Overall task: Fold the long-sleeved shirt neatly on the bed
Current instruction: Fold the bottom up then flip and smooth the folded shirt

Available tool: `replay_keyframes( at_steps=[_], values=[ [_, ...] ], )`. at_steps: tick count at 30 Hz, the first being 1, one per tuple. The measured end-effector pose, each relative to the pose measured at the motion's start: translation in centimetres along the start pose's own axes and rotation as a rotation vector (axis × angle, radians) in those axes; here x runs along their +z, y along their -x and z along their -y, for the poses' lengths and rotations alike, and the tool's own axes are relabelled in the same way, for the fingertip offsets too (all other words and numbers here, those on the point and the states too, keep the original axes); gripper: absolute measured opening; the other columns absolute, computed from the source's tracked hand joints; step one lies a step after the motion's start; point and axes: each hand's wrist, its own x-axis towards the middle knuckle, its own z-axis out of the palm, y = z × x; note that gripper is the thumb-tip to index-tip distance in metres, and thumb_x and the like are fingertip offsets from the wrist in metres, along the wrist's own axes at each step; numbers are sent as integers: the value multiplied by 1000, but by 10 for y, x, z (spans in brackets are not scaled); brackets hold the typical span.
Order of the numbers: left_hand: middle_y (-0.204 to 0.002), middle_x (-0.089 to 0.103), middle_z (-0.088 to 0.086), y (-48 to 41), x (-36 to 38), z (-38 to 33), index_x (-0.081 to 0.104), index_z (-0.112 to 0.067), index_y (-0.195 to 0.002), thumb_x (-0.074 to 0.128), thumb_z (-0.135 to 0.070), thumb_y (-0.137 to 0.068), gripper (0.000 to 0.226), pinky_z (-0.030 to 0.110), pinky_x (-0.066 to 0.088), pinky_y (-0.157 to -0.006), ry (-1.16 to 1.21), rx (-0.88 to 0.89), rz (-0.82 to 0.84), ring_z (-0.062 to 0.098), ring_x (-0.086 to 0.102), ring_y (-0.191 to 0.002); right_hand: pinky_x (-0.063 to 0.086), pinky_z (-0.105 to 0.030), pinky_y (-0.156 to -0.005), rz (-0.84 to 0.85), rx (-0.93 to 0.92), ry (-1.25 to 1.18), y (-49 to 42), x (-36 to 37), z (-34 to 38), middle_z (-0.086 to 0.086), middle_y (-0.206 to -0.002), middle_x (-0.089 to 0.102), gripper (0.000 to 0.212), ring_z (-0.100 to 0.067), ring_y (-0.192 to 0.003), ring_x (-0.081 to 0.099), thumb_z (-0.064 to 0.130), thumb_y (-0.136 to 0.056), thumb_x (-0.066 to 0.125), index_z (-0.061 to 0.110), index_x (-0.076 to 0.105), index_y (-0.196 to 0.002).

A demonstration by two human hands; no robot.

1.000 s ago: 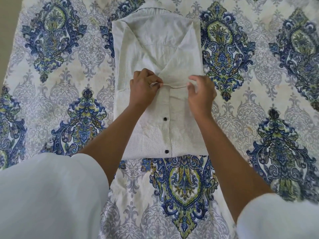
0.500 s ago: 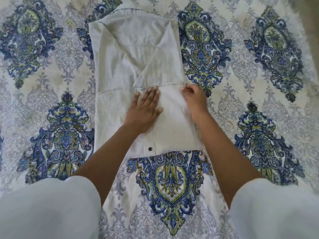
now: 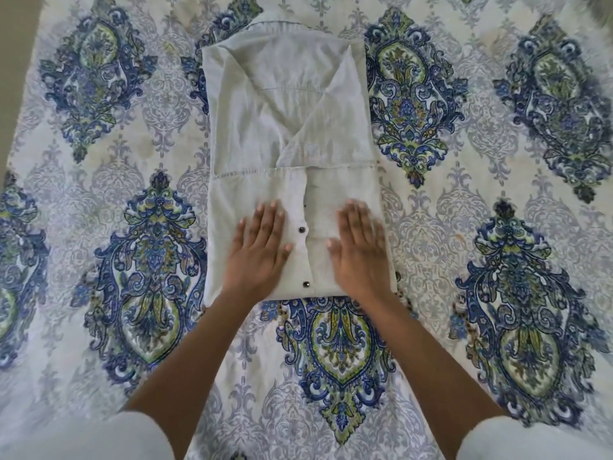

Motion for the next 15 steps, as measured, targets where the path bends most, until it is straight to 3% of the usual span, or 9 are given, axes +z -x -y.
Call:
replay_keyframes(
  at_steps=[2,5,7,9,11,13,15],
  values=[
    [-154,-21,-9,0,3,6,-10,-25,-148,5,-52,-93,63,35,-12,-116,-50,14,-2,12,-18,-143,-2,-44,-118,28,33,46,1,3,-19,-1,-155,-14,64,-22,-145,-10,50,-91,1,17,-11,-145],
    [-153,-16,-9,4,-9,7,-4,-21,-148,2,-47,-90,64,35,-14,-116,-20,33,10,12,-13,-144,-8,-40,-116,70,23,-22,4,-10,-26,3,-153,-16,64,-18,-145,-12,49,-88,-2,20,-11,-144],
    [-155,4,-3,14,-26,17,15,-13,-148,9,-37,-89,64,36,-6,-117,-14,74,-24,13,1,-143,-5,-39,-117,69,4,-67,7,-26,-30,3,-157,-6,60,-16,-145,-7,39,-92,10,19,2,-149],
    [-151,30,5,20,-43,35,33,-7,-143,18,-19,-85,61,39,11,-117,-116,139,-69,18,20,-140,3,-42,-119,21,-63,-45,4,-43,-39,0,-158,8,56,-18,-147,3,17,-95,30,16,16,-149],
    [-142,46,10,14,-56,56,45,-4,-136,23,-5,-75,65,42,26,-112,-234,196,-110,26,40,-133,10,-46,-119,37,-140,28,-9,-58,-44,-2,-158,10,67,-20,-147,6,-1,-88,42,16,18,-149],
    [-143,44,11,0,-69,73,42,-4,-138,34,3,-71,68,46,31,-108,-316,221,-63,30,42,-132,10,-45,-118,105,-205,159,-27,-70,-48,-2,-159,2,79,-20,-147,2,-7,-83,44,19,11,-150],
    [-155,21,7,-13,-78,85,16,-10,-147,49,6,-74,82,44,18,-114,-370,225,22,26,22,-143,18,-49,-114,92,-302,285,-44,-75,-54,-5,-158,10,83,-23,-146,12,-8,-78,51,17,16,-149]
  ],
)
